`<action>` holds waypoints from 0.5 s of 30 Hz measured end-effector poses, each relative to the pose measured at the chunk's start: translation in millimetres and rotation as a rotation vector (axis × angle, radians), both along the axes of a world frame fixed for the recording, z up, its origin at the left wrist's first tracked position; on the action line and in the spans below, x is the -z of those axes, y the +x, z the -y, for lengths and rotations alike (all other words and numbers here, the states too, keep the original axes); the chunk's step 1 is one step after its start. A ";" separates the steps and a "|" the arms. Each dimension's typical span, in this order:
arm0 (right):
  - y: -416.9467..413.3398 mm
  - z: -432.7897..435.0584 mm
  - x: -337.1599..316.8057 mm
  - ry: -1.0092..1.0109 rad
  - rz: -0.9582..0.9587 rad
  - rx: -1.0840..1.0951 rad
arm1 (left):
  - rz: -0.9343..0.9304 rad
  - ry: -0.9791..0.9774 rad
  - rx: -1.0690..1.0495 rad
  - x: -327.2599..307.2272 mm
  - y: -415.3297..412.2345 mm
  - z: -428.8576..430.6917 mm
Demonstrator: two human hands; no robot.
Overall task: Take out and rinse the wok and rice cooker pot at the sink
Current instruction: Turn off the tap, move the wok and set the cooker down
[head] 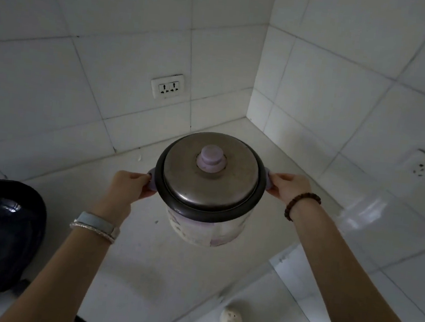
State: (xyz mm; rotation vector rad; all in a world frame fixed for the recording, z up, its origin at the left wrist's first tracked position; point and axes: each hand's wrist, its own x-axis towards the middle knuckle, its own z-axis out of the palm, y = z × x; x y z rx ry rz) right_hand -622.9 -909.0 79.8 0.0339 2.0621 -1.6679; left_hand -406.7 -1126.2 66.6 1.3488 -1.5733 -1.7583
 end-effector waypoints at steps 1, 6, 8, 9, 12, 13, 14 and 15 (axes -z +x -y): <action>-12.6 8.8 1.8 0.004 0.002 -0.020 | 0.004 0.001 -0.019 1.0 -7.9 3.6; -77.9 51.4 7.3 0.067 -0.018 -0.165 | 0.026 0.000 -0.130 9.7 -46.0 18.4; -101.2 68.4 11.0 0.084 -0.036 -0.212 | 0.043 -0.016 -0.172 15.3 -60.2 23.7; -111.0 77.2 13.1 0.097 -0.046 -0.237 | 0.049 -0.025 -0.192 18.0 -67.1 26.9; -135.6 103.4 21.3 0.135 -0.070 -0.300 | 0.050 -0.037 -0.255 25.0 -87.2 36.8; -142.4 112.1 24.7 0.144 -0.078 -0.315 | 0.053 -0.035 -0.273 26.7 -94.3 40.6; -148.8 120.6 28.1 0.153 -0.084 -0.327 | 0.052 -0.032 -0.293 28.7 -101.0 45.1; -154.9 129.4 31.6 0.163 -0.088 -0.337 | 0.048 -0.028 -0.313 30.9 -107.9 50.5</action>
